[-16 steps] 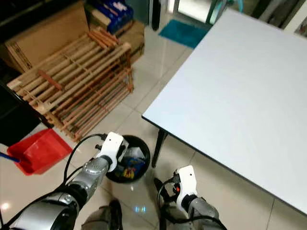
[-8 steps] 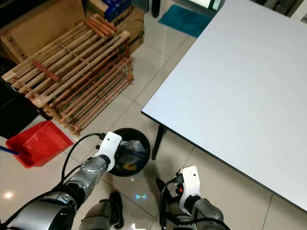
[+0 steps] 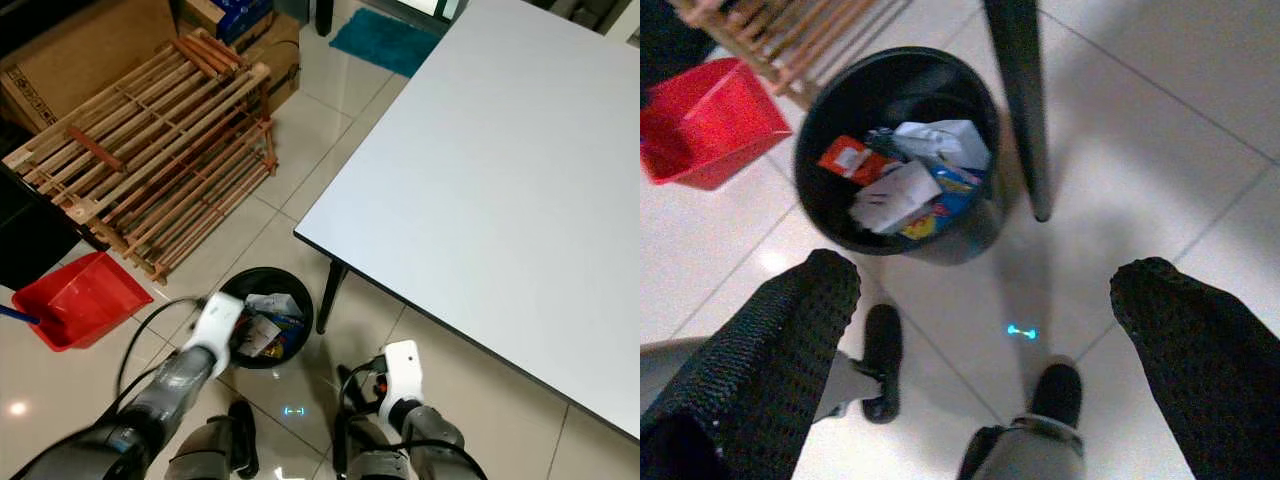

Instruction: Picking trash to rubbish bin

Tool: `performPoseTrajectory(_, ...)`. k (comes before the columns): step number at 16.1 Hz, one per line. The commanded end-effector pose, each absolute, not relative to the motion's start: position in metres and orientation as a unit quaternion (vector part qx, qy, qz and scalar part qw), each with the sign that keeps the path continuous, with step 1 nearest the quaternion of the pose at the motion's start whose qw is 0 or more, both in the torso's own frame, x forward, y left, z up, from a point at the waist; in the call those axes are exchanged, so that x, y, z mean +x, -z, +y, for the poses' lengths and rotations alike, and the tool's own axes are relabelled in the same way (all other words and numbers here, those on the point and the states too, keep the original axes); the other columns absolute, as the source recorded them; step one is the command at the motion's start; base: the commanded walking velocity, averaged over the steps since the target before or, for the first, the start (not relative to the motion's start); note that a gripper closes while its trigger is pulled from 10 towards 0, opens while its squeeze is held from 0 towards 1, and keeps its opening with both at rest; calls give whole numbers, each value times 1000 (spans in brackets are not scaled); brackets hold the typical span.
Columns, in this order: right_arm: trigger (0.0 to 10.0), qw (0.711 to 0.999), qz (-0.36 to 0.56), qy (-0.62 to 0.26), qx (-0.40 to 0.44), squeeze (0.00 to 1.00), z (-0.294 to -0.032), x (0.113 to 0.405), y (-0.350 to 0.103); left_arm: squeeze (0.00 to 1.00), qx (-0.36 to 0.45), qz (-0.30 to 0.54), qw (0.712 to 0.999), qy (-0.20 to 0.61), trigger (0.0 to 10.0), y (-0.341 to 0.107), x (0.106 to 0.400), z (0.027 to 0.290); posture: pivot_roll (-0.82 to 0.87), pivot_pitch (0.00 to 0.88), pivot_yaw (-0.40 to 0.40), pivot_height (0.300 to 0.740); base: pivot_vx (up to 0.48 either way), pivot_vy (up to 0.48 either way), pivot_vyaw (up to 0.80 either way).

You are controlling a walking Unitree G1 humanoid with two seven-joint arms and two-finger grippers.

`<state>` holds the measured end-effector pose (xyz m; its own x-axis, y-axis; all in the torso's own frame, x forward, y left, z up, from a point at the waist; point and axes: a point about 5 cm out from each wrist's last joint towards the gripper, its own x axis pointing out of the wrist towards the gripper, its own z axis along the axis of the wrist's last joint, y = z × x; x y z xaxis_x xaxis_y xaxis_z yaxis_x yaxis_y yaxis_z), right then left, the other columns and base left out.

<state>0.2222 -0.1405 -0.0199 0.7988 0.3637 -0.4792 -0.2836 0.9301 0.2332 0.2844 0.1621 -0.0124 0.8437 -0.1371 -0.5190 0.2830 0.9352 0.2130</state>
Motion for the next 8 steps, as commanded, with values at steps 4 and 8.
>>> performPoseTrajectory(4,10000,944,320,-73,31,0,-168,215,46,0,147,320,935,49,10000,43,240,198,-82,182,-36,740,0,0,0)
performPoseTrajectory(8,10000,922,386,-26,7,0,-186,199,67,0,148,359,921,7,10000,57,214,219,-36,110,-43,740,0,0,0)
